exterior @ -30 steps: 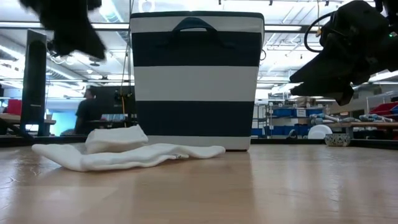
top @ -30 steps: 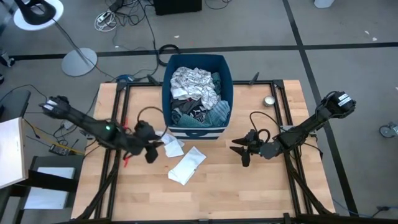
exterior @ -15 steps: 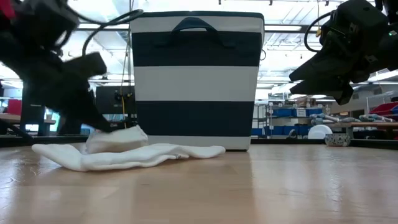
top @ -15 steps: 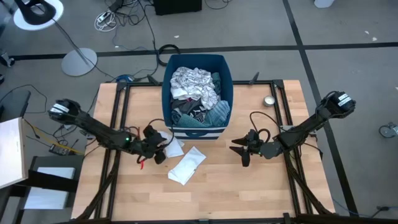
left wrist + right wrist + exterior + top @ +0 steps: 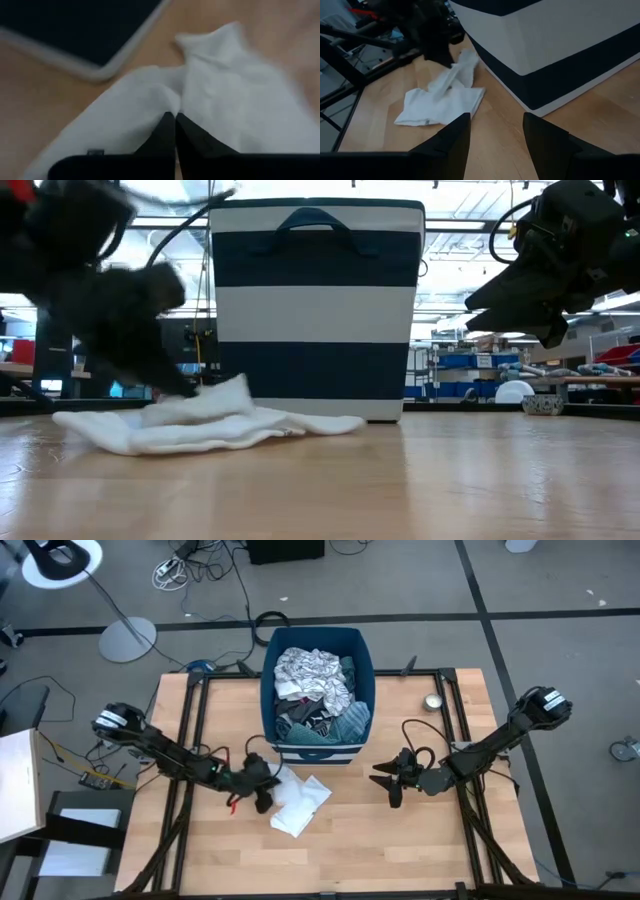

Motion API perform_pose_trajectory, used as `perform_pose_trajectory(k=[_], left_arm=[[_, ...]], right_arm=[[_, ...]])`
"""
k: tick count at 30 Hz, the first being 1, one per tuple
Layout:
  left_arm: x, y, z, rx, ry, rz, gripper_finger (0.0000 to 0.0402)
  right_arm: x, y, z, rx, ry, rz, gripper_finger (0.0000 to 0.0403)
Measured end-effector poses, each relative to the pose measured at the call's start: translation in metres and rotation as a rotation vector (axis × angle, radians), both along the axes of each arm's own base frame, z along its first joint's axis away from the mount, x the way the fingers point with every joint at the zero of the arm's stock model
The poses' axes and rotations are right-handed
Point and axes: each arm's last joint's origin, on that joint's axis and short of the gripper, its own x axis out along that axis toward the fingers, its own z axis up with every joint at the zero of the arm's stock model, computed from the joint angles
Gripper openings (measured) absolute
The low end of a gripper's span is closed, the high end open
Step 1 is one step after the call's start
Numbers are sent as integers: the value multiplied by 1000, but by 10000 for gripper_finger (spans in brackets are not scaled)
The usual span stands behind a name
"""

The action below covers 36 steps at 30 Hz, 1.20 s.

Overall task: Sort clothes
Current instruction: Put the top white sock into the blue bin

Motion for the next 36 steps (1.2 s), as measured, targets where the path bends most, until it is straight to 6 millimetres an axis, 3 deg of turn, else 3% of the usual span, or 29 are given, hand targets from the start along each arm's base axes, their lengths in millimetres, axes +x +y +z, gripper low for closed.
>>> perform_pose_trajectory(k=[5,9,12,17,22,26,29,36], left_arm=[[23,-18,28,4,-52,-114,2],[45,-32,62,81,-40,-195,1],[61,-39,98,124,-27,-231,1],[83,-43,175,245,-69,-312,0],[97,-17,253,415,-191,-303,0],[98,18,299,524,-233,-226,0],[96,44,312,555,-214,-153,0],[94,81,307,558,-115,-1,18]], right_arm=[[0,0,0,6,1,13,183],[0,1,0,7,0,15,183],[0,1,0,8,0,15,183],[0,1,0,9,-2,15,183],[1,1,1,13,-10,15,183],[1,1,2,12,-18,18,183],[1,1,2,10,-18,21,183],[1,1,2,-2,-13,32,183]])
